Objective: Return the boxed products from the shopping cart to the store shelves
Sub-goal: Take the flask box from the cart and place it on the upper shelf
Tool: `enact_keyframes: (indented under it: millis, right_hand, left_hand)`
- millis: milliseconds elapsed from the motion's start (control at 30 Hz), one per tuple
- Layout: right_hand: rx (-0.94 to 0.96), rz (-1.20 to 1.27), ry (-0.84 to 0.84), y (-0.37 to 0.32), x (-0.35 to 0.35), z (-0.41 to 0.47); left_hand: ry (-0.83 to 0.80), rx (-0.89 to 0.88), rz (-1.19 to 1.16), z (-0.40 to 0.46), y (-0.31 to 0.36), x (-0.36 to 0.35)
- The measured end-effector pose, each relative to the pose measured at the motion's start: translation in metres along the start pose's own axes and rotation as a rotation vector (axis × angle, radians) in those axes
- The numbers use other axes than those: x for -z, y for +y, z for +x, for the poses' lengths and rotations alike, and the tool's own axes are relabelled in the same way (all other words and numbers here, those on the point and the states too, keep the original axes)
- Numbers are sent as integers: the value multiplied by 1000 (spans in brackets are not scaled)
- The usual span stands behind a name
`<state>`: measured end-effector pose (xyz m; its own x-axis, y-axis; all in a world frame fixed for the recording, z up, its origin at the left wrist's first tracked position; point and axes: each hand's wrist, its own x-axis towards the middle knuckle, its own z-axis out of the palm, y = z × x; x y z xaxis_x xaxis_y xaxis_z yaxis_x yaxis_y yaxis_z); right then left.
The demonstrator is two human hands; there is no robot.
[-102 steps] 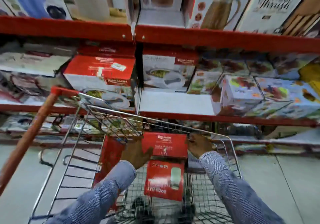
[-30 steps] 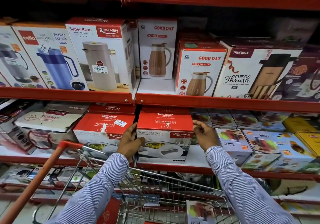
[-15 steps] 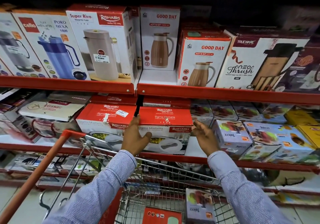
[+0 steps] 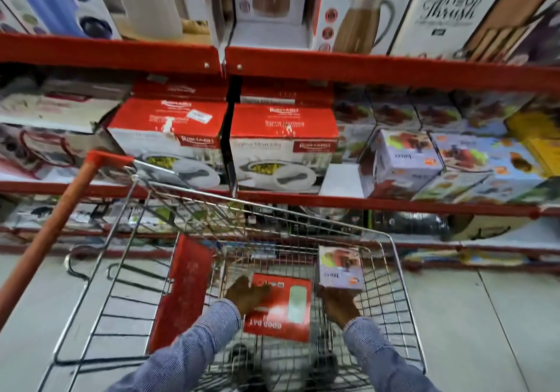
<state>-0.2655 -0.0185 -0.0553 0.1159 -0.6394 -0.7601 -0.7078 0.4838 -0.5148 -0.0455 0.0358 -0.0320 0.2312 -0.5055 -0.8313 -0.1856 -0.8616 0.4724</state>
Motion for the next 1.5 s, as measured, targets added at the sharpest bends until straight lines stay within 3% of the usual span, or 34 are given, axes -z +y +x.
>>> enact_keyframes:
  millis: [167,267,400,600,733,1067,1267,1400,1500]
  right_hand:
    - [-113,255,-54,19,-32,4]
    - [-25,125,60,20,-31,-4]
    - [145,262,181,-5,-6,-32]
    - [516,403,401,-73,46,-89]
    - [728,540,404,-131,79,-134]
    - [1197,661,415,-255,151,-236]
    - [1350,656,437,-315,179,-264]
    - [1398,622,306,-349,191,-271]
    - [1413,553,305,-366,195,-269]
  left_hand:
    - [-142,61,-140,10,-23,-20]
    - [-51,44,-264,2,-21,-25]
    - [46,-87,-370,-30,-5,-10]
    - [277,-471,-309,-109,41,33]
    - [565,-739,-231,-167,77,56]
    - [951,-1221,-187,-280,172,127]
    - [1008,-1358,-123,-325,223,166]
    - [970,-1340,-129,-329,252,194]
    - [934,-1327,-148,-318,270,211]
